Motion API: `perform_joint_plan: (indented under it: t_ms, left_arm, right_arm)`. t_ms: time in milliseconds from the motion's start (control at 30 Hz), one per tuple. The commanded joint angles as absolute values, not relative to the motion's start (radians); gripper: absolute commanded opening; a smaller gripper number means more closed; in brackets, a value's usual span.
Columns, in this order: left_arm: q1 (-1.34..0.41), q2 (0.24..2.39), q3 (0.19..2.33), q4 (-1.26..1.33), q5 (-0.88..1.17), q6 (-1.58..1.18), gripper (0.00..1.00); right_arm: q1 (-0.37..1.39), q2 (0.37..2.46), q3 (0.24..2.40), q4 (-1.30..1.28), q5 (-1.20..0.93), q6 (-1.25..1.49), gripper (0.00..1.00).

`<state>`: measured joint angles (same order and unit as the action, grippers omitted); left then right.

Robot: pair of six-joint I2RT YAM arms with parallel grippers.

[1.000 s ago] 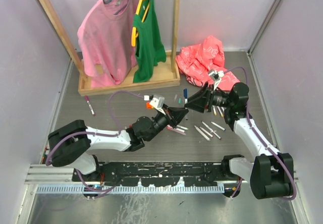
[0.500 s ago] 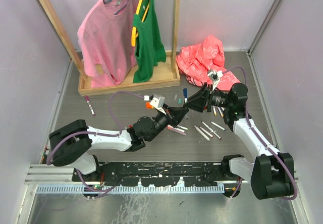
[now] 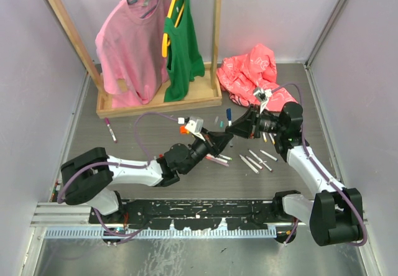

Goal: Open the pen caps
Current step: Pick up the pen from the center of the board.

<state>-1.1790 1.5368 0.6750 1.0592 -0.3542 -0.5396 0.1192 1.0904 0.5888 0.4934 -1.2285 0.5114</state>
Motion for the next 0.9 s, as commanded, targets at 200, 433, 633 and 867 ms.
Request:
perform_joint_plan:
  t_ms: [200, 433, 633, 867]
  left_arm:
    - [-1.185, 1.472, 0.647, 1.115, -0.282, -0.505, 0.51]
    - [-1.091, 1.329, 0.545, 1.049, -0.082, -0.544, 0.73]
    - [-0.953, 1.187, 0.577, 0.902, 0.177, -0.583, 0.83]
    - [-0.908, 1.171, 0.692, 0.762, 0.294, -0.562, 0.94]
  right_arm:
    - [0.125, 1.076, 0.655, 0.379, -1.235, 0.392, 0.04]
    - [0.126, 1.085, 0.683, 0.309, -1.277, 0.337, 0.01]
    - [0.127, 1.111, 0.742, 0.138, -1.396, 0.182, 0.01]
    - [0.127, 1.122, 0.752, 0.106, -1.474, 0.137, 0.01]
